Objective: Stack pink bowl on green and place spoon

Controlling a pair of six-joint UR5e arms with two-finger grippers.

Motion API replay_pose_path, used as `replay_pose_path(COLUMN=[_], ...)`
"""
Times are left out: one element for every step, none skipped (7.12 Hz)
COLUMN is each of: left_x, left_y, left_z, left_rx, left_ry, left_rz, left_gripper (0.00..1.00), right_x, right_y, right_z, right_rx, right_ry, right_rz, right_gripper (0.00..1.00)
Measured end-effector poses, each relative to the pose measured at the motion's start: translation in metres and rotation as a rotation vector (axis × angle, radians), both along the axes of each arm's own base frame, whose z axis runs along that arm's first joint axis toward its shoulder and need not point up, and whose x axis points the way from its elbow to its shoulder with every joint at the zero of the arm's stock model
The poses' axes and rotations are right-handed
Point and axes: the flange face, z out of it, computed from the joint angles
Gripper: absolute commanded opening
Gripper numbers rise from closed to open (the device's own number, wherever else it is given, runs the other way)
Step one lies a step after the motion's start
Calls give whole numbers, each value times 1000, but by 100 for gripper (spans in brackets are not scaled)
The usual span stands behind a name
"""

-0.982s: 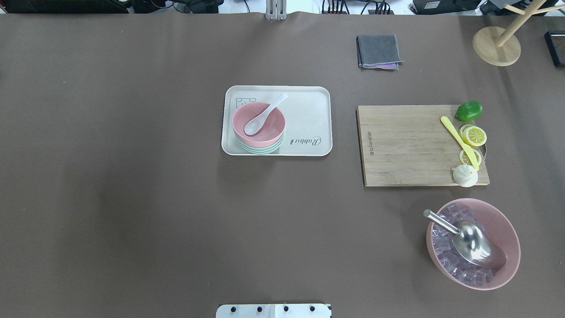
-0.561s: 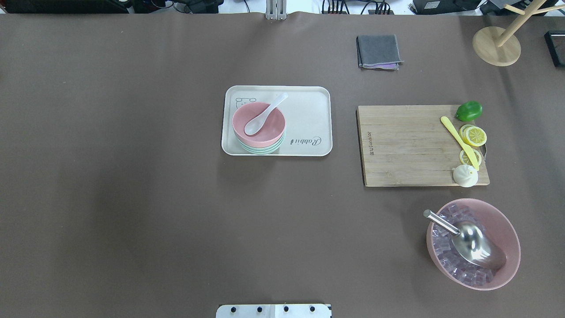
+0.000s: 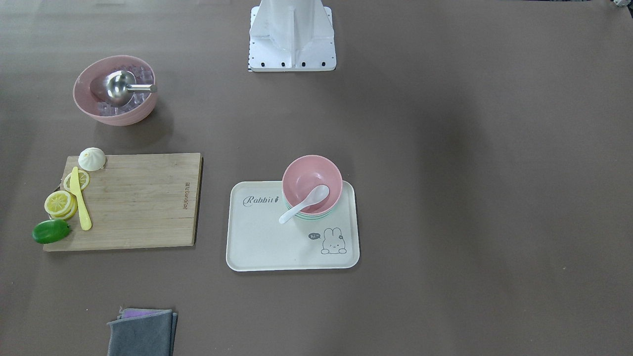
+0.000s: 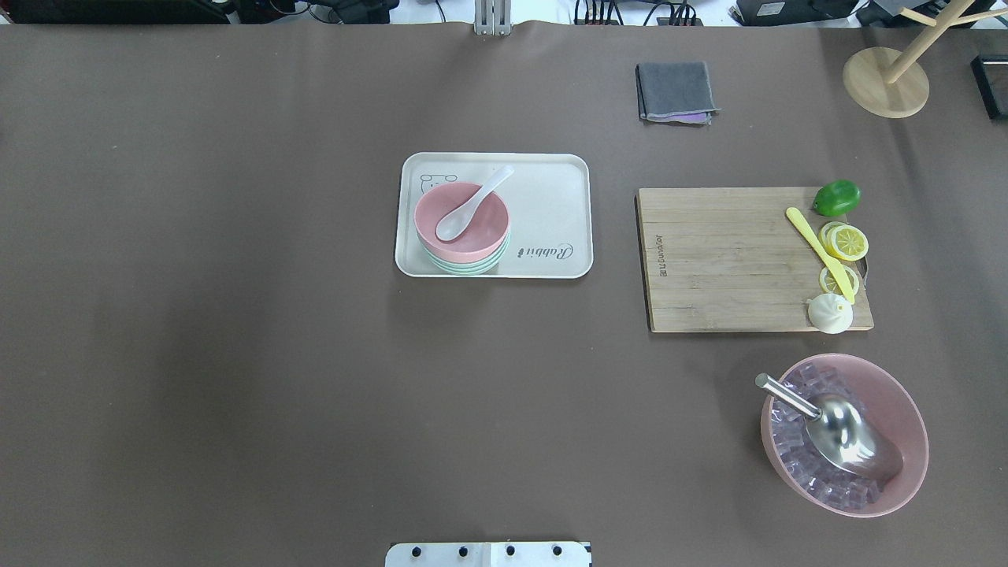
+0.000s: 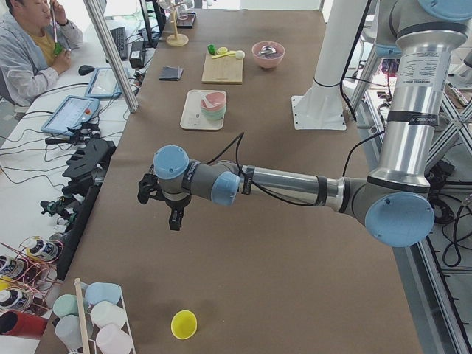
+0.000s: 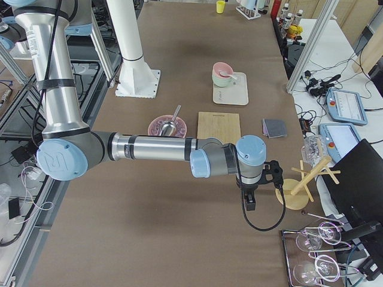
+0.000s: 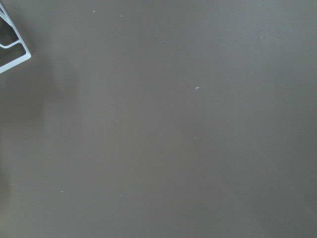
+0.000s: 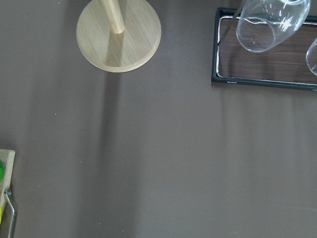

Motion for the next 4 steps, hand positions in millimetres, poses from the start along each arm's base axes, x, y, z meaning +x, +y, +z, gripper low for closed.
replay_pose_path(left_x=[-2,-3,-4,-4], left_y=[5,9,10,11], left_z=[-4,-4,0,1], left_rx=[30,49,50,48], left_ry=[-9,-17,-21,-22], left_rz=[-3,-6,-10,-13], left_gripper=[98,98,98,98], right_x=[0,0,0,0], right_y=[1,2,2,3], right_z=[-1,-1,-1,-1], right_rx=[2,2,2,3], right_ry=[-2,-2,-3,-5], right_rz=[0,0,0,0], right_gripper=[100,100,100,100])
